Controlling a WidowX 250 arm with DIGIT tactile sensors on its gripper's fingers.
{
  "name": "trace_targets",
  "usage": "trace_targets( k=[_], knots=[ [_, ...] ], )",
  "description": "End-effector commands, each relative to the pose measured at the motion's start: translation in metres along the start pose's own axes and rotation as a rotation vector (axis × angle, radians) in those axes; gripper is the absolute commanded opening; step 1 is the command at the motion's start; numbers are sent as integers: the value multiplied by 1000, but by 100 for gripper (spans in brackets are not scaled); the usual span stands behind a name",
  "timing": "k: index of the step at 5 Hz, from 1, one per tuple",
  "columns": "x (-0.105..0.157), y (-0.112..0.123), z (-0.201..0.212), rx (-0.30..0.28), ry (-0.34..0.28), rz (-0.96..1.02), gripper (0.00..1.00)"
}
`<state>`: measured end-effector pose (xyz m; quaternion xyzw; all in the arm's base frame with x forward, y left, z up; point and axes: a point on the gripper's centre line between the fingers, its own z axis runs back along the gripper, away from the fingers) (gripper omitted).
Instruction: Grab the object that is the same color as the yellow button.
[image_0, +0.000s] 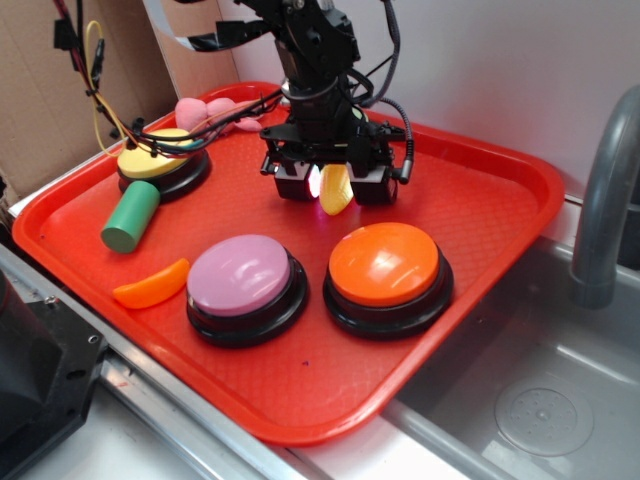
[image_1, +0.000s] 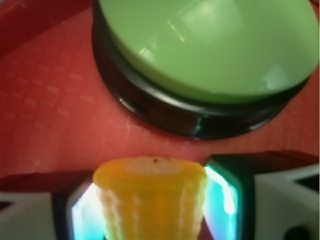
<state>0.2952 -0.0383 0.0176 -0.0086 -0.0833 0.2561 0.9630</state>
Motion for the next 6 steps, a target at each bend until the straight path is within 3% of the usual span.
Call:
trace_targets(
  k=[1, 3, 4, 6],
  knots=[
    [4, 15, 54, -33, -39, -127, 0],
    [-4, 38, 136, -7, 66, -326, 0],
    [-16, 55, 165, -74, 109, -338, 0],
    [-34, 73, 181, -92, 128, -288, 0]
  ],
)
